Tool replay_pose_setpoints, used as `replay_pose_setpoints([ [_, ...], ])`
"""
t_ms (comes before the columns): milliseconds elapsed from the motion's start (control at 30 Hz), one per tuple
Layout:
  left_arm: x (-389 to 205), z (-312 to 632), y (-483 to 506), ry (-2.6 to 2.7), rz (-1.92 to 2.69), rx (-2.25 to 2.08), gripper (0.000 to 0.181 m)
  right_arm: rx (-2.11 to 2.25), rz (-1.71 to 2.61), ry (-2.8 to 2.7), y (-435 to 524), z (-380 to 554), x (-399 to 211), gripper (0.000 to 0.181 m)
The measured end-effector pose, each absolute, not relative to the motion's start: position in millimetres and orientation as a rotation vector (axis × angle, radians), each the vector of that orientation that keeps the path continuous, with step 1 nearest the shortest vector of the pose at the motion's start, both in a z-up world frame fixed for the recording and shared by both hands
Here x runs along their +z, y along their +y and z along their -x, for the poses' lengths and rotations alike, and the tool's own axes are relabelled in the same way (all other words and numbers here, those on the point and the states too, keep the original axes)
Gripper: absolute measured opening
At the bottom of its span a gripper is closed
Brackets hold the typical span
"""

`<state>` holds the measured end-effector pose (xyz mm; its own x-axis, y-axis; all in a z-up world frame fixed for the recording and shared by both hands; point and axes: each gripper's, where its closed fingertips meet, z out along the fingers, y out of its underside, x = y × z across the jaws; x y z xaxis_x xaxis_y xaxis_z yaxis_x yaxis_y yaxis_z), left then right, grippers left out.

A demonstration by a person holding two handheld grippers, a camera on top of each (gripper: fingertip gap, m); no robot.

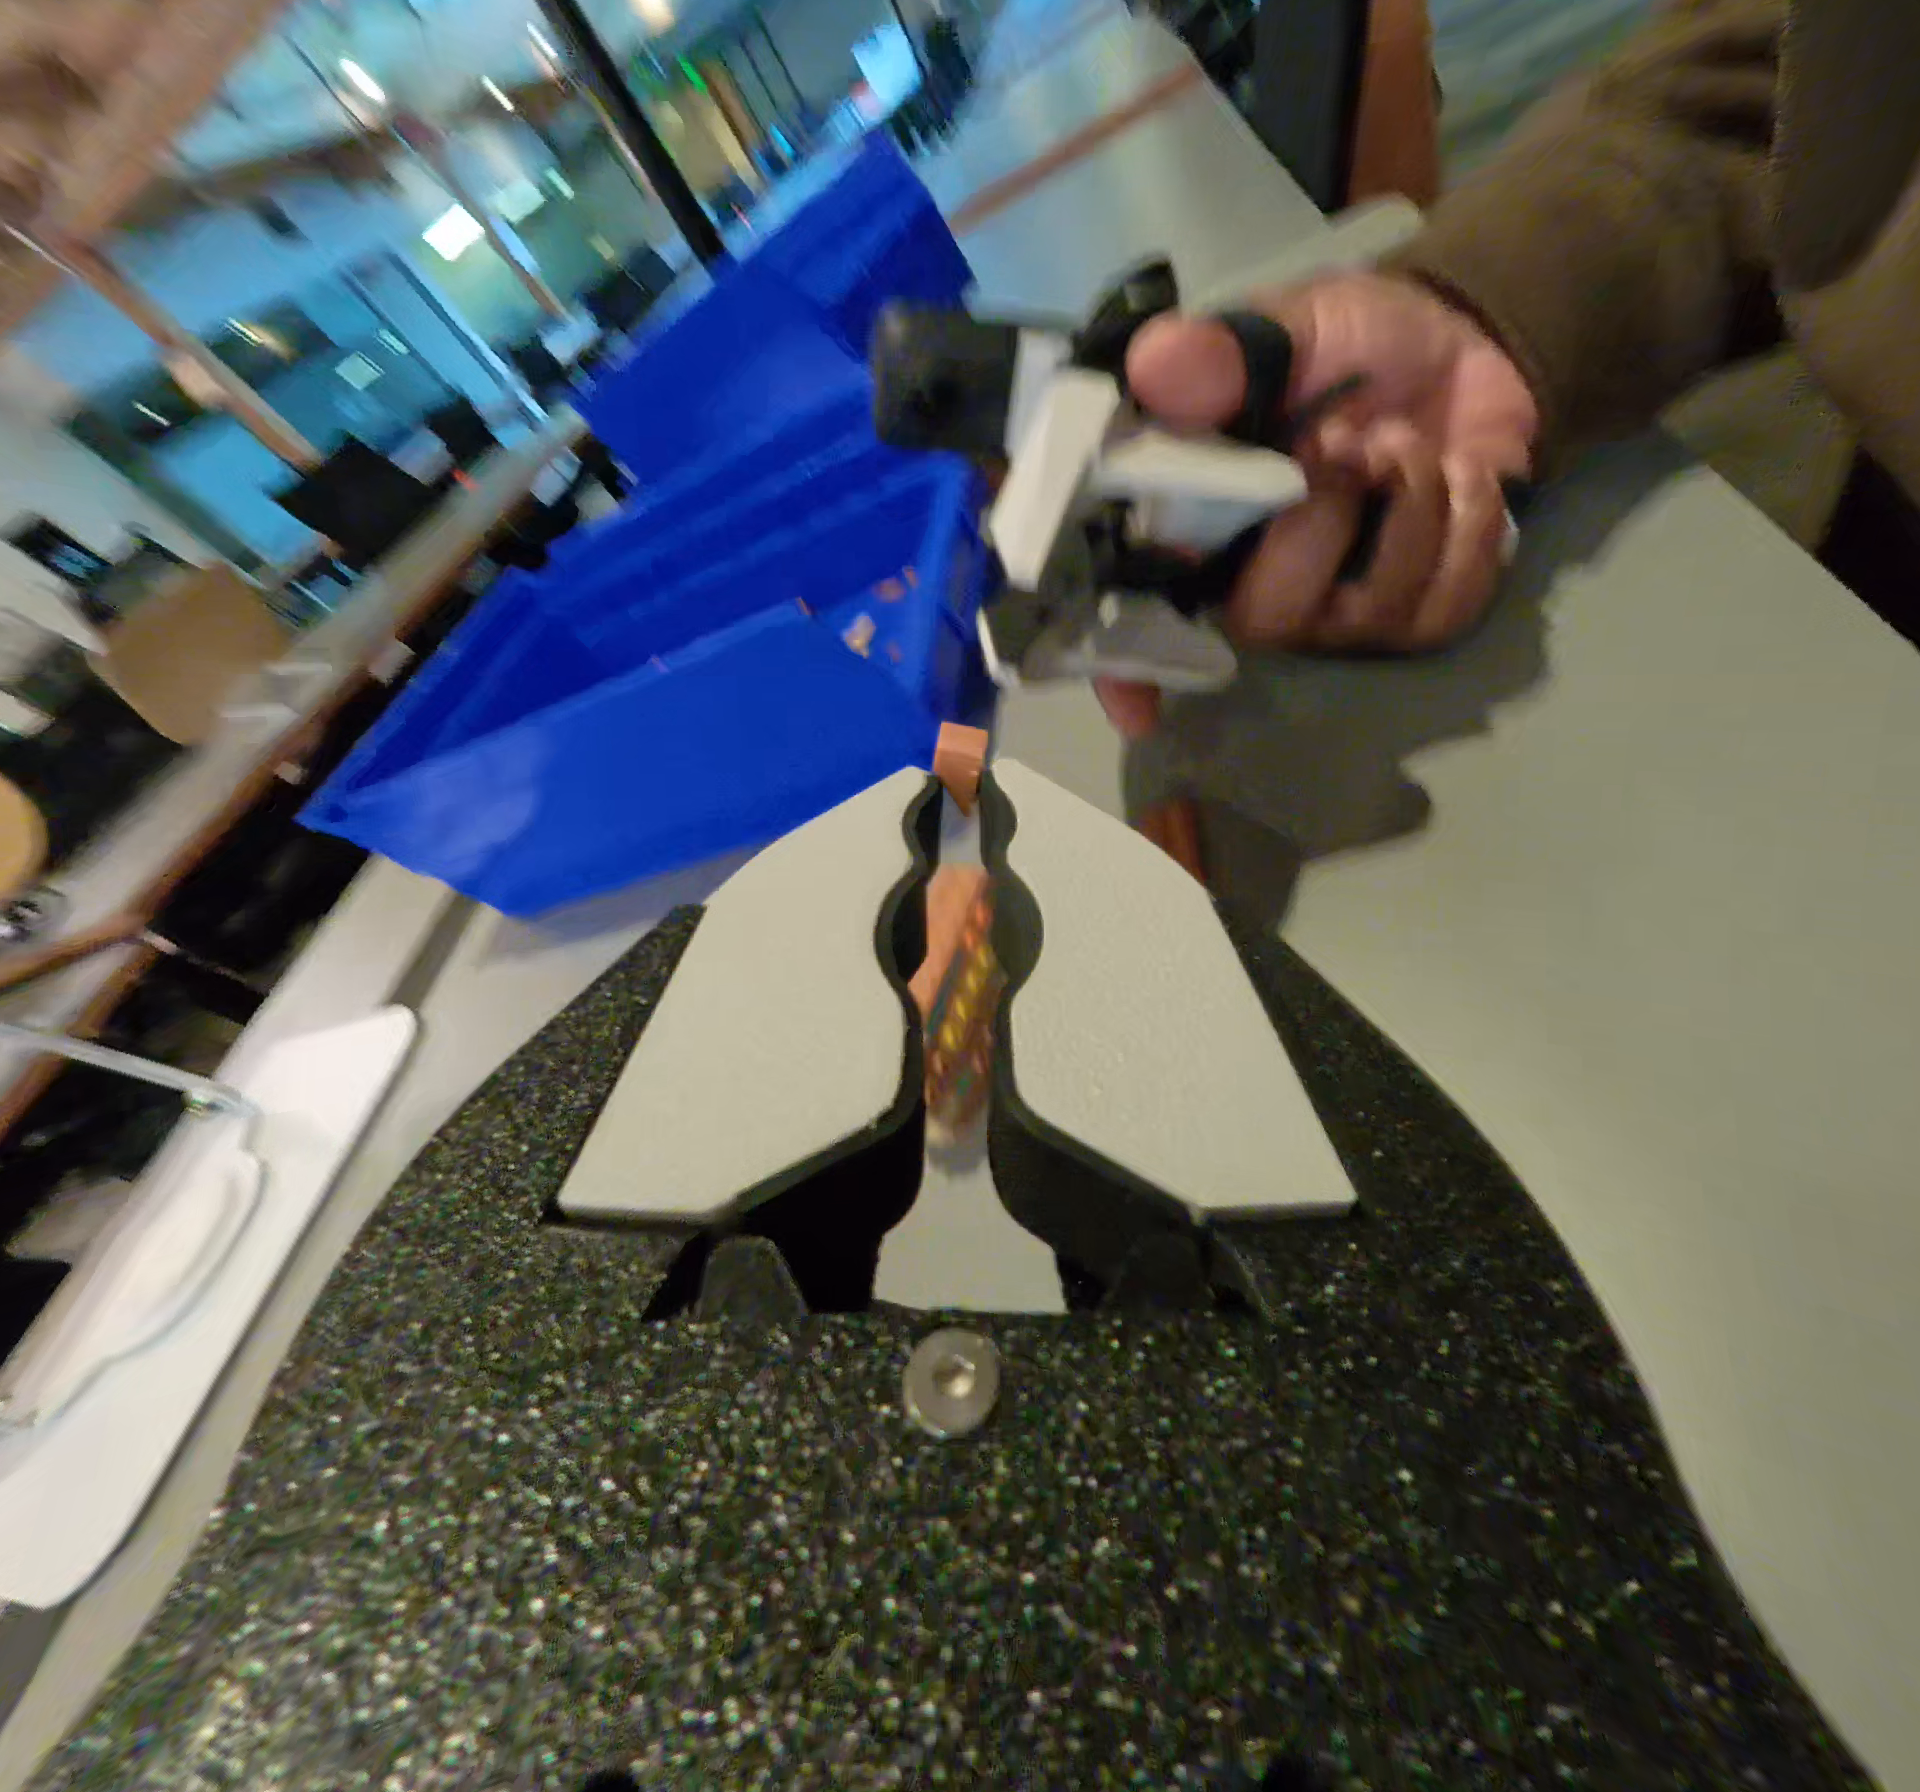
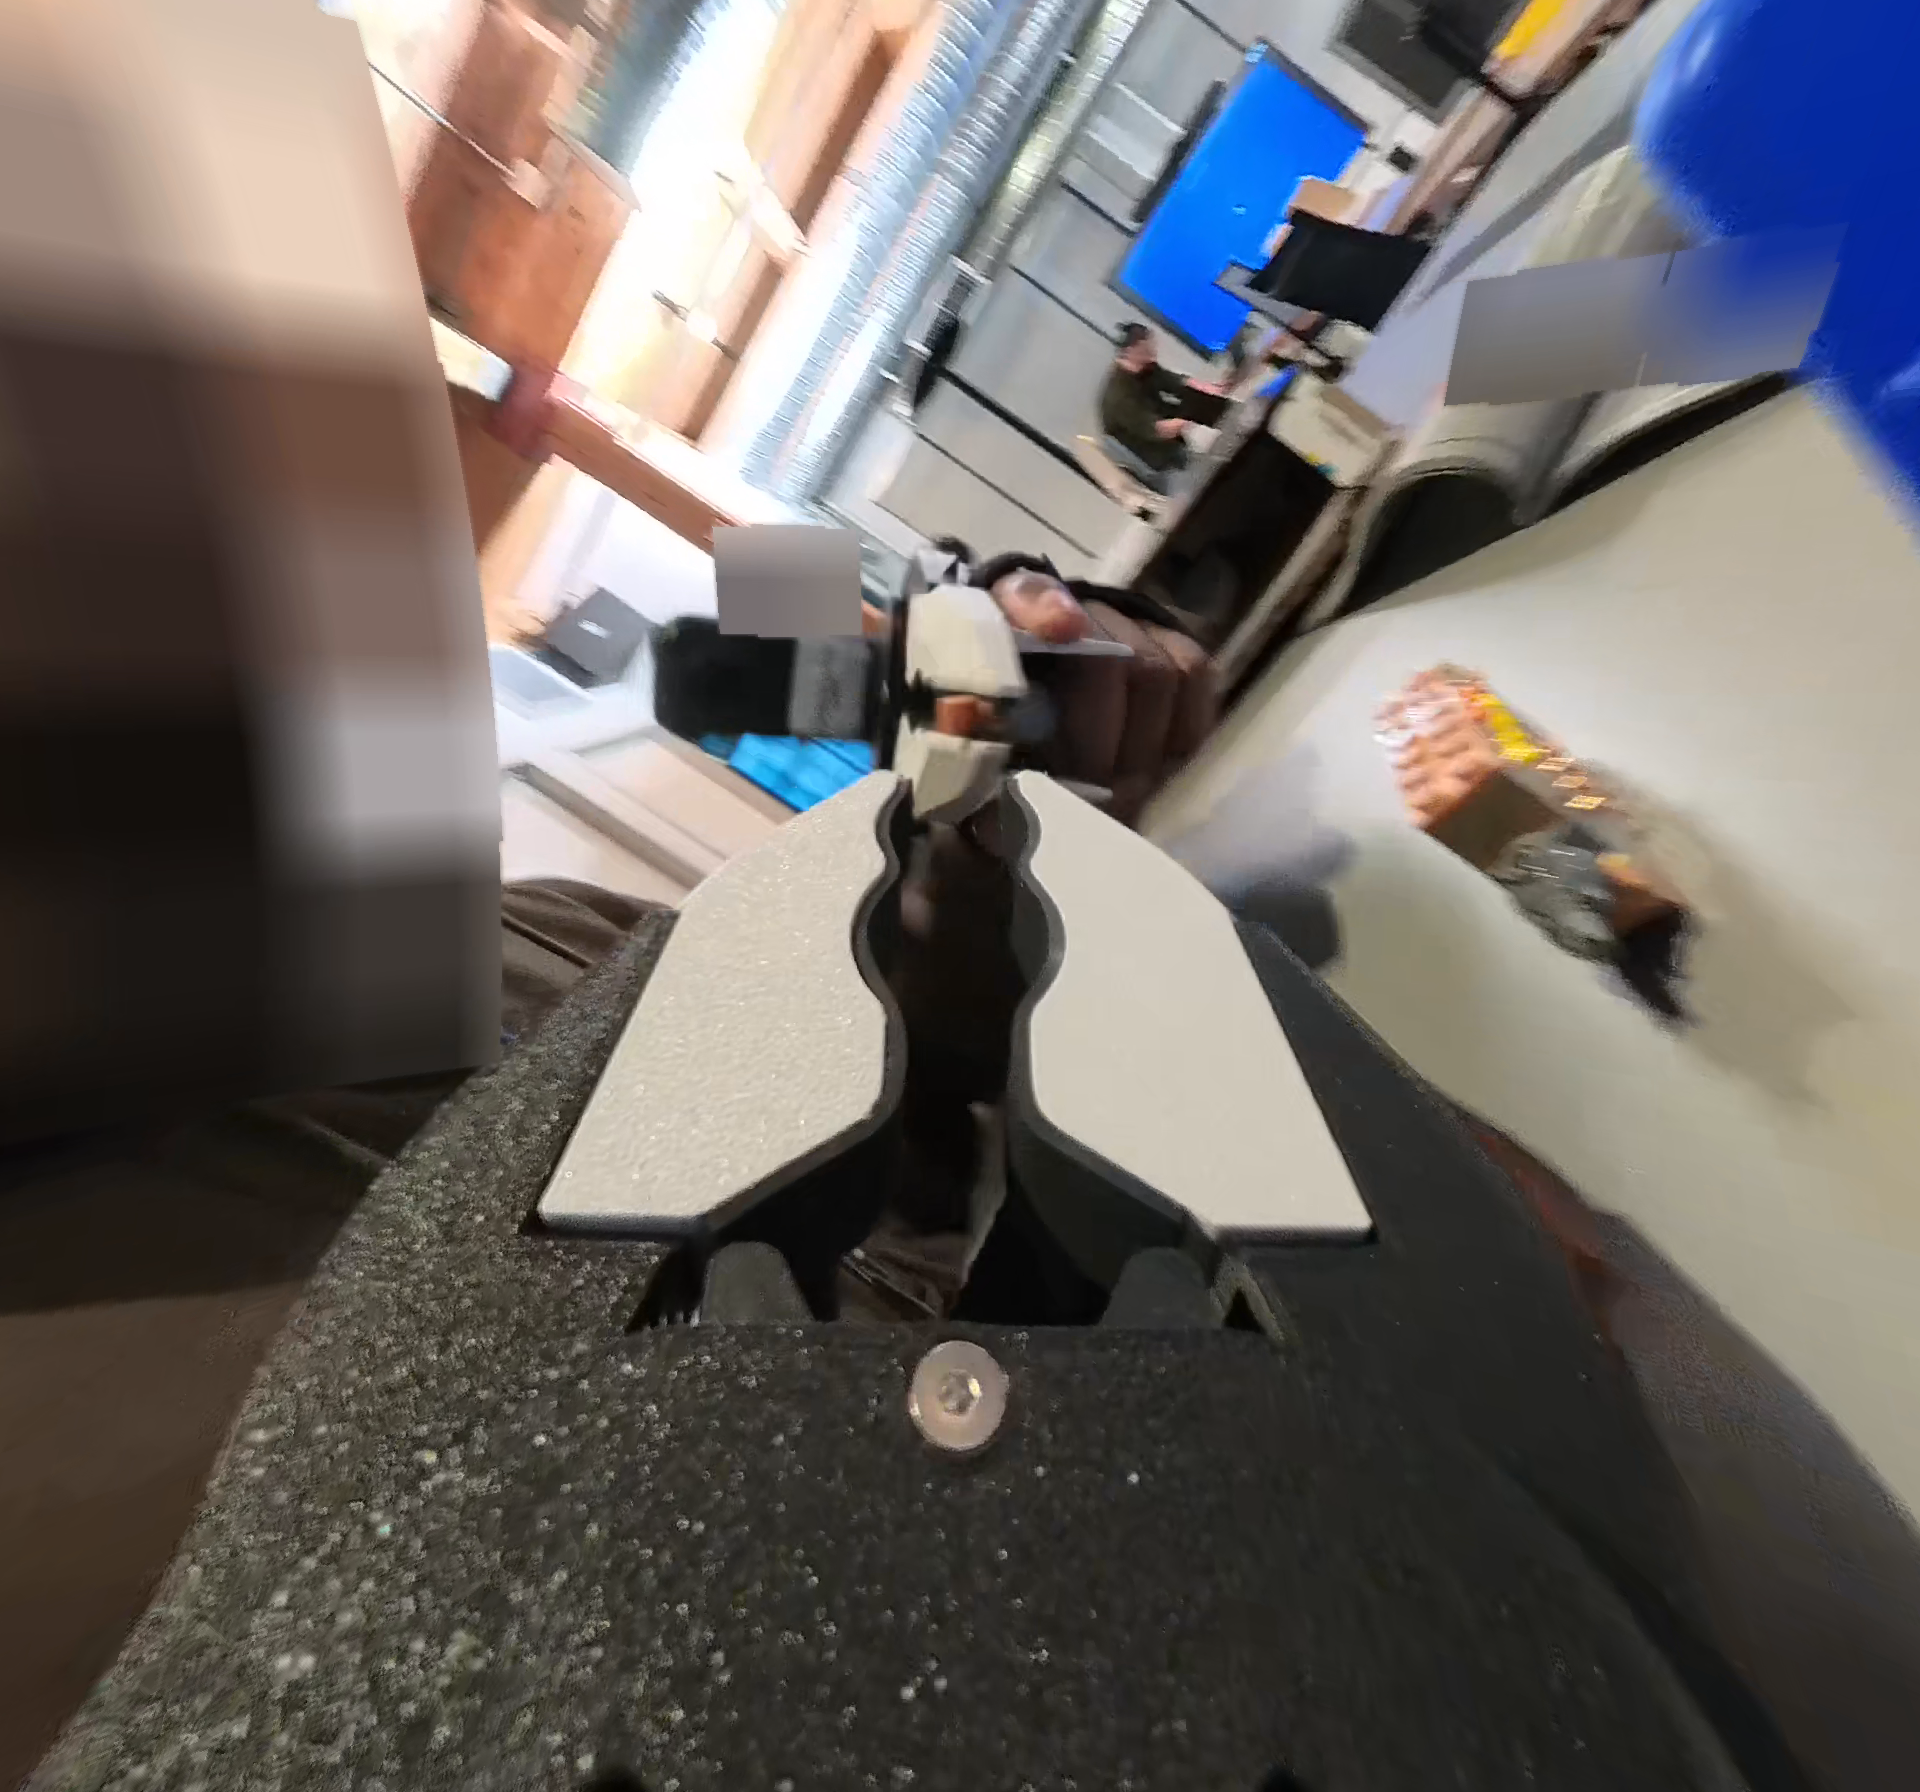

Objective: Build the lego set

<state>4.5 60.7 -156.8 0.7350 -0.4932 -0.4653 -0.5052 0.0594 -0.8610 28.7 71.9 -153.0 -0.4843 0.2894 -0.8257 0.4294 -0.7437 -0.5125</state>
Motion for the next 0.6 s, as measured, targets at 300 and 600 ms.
replay_pose_setpoints([
  [300,-245.6,22.9,50.1,0.986,2.056,-0.008,0.007,-2.117,-1.801,1.768,103.6,-47.9,-186.3,0.016],
  [600,-259.7,24.2,49.6,0.927,2.140,-0.098,0.007,-1.998,-1.827,2.115,128.0,-58.1,-188.9,0.019],
])
